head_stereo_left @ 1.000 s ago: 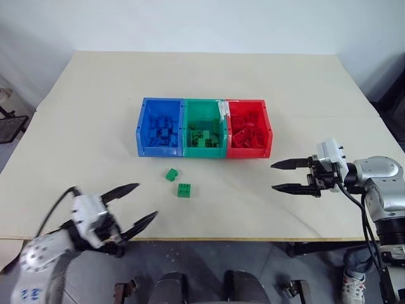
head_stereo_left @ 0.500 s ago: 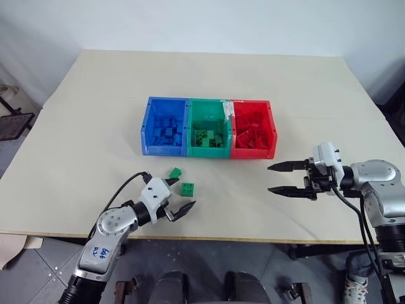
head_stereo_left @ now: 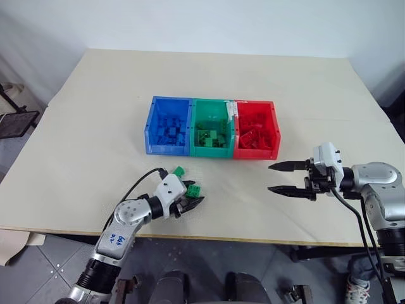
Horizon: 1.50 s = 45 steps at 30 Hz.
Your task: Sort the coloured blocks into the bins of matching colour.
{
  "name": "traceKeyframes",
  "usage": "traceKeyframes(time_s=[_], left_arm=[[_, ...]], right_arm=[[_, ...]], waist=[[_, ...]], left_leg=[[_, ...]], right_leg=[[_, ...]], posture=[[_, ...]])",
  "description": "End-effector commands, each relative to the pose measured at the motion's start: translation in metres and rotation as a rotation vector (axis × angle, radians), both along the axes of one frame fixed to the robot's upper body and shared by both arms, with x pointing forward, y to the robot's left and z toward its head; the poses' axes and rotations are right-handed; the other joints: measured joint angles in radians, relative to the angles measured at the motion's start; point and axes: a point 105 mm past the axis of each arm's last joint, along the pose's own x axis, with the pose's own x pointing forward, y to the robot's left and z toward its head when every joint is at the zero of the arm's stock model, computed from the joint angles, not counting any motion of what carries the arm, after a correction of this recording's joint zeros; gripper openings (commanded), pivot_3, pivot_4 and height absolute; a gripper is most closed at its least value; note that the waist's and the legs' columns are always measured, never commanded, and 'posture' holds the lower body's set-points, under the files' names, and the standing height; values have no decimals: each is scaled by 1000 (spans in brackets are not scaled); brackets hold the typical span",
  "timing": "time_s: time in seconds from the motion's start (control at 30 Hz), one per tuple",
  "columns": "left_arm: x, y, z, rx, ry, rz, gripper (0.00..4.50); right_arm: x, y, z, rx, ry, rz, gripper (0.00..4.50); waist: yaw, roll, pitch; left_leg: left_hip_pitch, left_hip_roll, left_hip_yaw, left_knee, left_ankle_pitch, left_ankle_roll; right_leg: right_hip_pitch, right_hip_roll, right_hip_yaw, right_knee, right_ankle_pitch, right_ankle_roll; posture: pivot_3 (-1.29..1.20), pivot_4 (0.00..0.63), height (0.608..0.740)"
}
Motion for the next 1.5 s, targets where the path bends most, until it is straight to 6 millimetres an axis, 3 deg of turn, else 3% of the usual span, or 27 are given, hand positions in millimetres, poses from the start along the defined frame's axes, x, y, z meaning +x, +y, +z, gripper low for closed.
traceKeyframes(time_s=[0.03,0.17,0.27,0.4,0.6,0.73,0.83,0.93,1.03,1.23,1.5], left_arm=[[5,-7,15,-43,-61,-4,2128],[18,-12,34,-70,-143,28,2128],[32,-24,65,-157,-238,47,2128],[72,-35,108,-257,-348,137,2128],[110,-56,134,-306,-422,133,2128],[116,-64,137,-288,-441,106,3495],[111,-59,136,-273,-468,77,4447],[103,-46,132,-260,-468,75,4491],[82,-31,123,-241,-445,26,4491],[-10,36,77,-167,-197,-75,4491],[-59,119,49,-28,1,79,4491]], right_arm=[[-1,-6,13,8,-55,-20,3162],[-2,-7,14,12,-61,-33,3162],[-2,-7,14,20,-66,-41,3162],[-2,-7,13,32,-74,-53,3162],[-4,-6,9,41,-69,-64,3162],[-5,-7,10,48,-77,-77,3162],[-7,-9,10,48,-77,-88,3162],[-7,-10,9,49,-74,-92,3162],[-6,-9,8,49,-71,-90,3162],[-3,-7,10,66,-58,-48,3162],[-4,-2,22,143,-67,62,3162]], waist=[[1,0,0],[3,0,0],[2,0,0],[11,-1,0],[17,-2,0],[17,-3,0],[17,-3,1],[14,-3,1],[5,-3,1],[-27,-3,1],[-10,-2,1]], left_leg=[[0,0,0,0,0,0],[-1,0,0,1,0,1],[0,-1,0,1,0,1],[-2,-2,0,2,1,2],[-1,-3,1,1,1,2],[-1,-3,3,1,2,3],[-1,-3,3,1,2,3],[-1,-3,3,1,2,3],[-1,-2,2,1,2,3],[0,1,1,0,1,2],[0,0,-4,1,-1,1]], right_leg=[[0,0,-2,0,0,0],[0,0,-6,0,0,0],[0,1,-7,1,0,0],[0,3,-9,1,1,1],[0,4,-10,1,1,3],[-1,4,-10,1,2,3],[-1,4,-10,1,2,3],[-1,4,-9,1,2,3],[-1,4,-9,1,2,3],[-1,3,-7,2,1,3],[2,-4,-1,-2,0,1]], posture=[[0,150,740],[0,150,740],[0,150,740],[0,150,740],[0,150,740],[0,150,740],[0,150,740],[0,150,740],[0,150,740],[0,150,740],[0,150,740]])
